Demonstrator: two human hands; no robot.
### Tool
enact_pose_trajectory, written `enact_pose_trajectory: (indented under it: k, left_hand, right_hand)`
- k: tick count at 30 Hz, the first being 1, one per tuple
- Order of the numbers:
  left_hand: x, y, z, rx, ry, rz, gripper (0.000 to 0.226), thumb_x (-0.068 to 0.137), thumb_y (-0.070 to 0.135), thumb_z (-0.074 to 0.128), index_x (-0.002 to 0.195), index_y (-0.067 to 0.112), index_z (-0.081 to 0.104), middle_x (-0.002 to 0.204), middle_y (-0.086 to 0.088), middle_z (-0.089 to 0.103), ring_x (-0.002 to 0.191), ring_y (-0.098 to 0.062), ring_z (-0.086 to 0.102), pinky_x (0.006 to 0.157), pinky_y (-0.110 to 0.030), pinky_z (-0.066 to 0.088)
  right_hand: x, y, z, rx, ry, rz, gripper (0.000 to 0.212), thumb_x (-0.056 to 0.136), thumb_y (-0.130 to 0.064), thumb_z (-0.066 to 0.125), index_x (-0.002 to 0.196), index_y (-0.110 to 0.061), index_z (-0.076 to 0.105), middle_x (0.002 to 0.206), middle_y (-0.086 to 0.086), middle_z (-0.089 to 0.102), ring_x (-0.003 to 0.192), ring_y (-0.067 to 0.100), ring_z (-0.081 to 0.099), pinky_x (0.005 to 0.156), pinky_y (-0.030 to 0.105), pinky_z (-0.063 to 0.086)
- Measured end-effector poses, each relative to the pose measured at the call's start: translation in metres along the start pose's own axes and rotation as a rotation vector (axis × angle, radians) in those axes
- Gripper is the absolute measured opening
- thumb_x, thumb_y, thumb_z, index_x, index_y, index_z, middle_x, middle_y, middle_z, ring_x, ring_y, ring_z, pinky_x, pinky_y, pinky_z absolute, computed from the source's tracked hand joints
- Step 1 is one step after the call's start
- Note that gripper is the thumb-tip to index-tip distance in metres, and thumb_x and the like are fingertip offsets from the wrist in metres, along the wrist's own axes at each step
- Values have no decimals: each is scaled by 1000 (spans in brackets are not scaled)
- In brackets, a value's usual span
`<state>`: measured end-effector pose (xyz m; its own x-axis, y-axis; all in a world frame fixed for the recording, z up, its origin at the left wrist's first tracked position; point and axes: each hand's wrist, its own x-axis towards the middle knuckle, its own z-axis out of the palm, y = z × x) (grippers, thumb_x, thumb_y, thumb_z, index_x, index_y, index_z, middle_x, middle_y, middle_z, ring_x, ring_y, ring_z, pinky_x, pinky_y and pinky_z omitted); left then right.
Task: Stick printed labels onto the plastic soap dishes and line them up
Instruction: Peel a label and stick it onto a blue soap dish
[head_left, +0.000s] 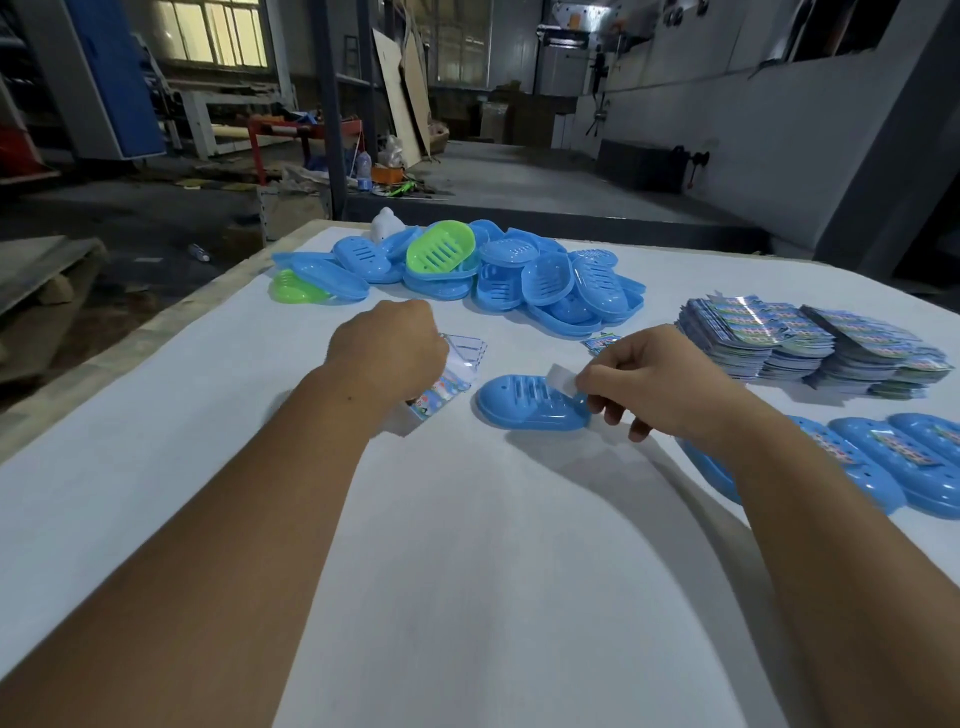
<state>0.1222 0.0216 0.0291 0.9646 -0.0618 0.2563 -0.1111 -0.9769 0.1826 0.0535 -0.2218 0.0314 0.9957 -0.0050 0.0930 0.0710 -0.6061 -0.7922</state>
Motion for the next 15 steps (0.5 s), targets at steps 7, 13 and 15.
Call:
enact_pose_trajectory:
  k: [7,13,15]
  left_hand:
    - [-4,-5,-6,151,44,-196,11,92,28,55,92,17,53,85,-4,52,80,-23,51,66,-33,39]
    - [-20,40,-8,-733,27,245,10,86,24,70,76,27,71,66,14,67,61,6,58,61,-11,44]
    - [-26,52,-4,-815,-44,328,6,84,25,75,77,25,75,59,18,65,54,6,55,56,-9,40]
  right_hand:
    - [2,-6,13,117,98,10,20,81,-17,69,69,-1,67,57,2,66,48,12,53,44,24,46]
    - [2,-10,16,203,168,12,24,71,-27,71,67,-4,66,54,-1,64,45,10,50,41,23,43]
    - [2,-11,17,231,187,9,24,68,-30,72,66,-6,66,53,-1,64,44,10,49,40,23,42]
